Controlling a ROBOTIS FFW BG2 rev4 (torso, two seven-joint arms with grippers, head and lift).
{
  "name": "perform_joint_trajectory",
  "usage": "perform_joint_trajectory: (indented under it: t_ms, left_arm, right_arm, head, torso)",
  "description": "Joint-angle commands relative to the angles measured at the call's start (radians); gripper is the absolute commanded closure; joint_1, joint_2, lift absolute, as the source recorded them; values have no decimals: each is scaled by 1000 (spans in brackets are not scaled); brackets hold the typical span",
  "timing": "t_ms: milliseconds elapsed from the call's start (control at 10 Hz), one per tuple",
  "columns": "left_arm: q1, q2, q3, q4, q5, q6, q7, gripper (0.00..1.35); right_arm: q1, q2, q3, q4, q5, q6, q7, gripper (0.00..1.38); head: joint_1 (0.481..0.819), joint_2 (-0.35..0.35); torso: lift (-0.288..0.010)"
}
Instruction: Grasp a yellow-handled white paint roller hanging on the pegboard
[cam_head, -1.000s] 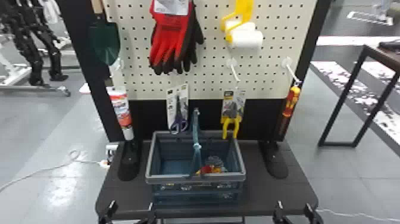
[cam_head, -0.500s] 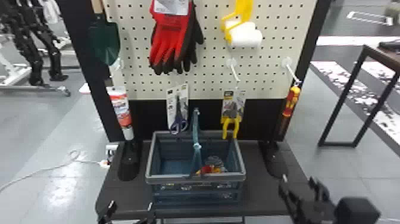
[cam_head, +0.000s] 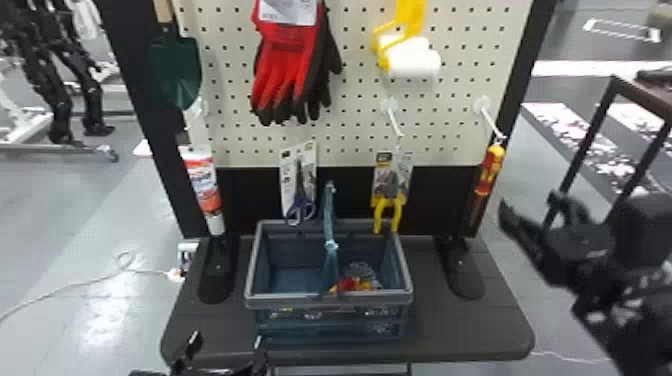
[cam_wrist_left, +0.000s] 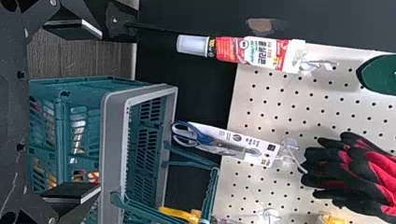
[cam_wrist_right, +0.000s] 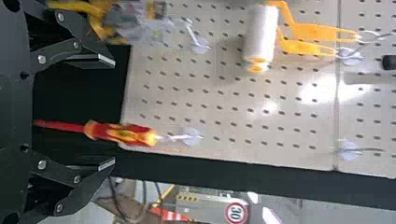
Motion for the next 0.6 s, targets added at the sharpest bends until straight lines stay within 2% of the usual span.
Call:
perform_joint_trajectory:
  t_ms: [0, 300, 400, 500]
  left_arm:
    - [-6, 4, -4, 1, -1, 6, 0, 153]
    - [-40, 18, -30, 14, 2, 18, 0, 153]
    - [-52, 22, -39, 18, 2, 24, 0, 153]
    - [-58, 21, -44, 23, 2, 29, 0, 153]
  right_arm:
    - [-86, 9, -51, -2, 28, 27, 41, 521]
    - [-340, 3, -130, 48, 94, 128, 294, 521]
    - [-399, -35, -123, 73, 62, 139, 303, 521]
    - [-463, -86, -103, 119, -9, 145, 303, 521]
  head:
    - [549, 0]
    - [549, 0]
    - [549, 0]
    - [549, 0]
  torso:
    - [-100]
    - [-100]
    - [-100]
    - [-100]
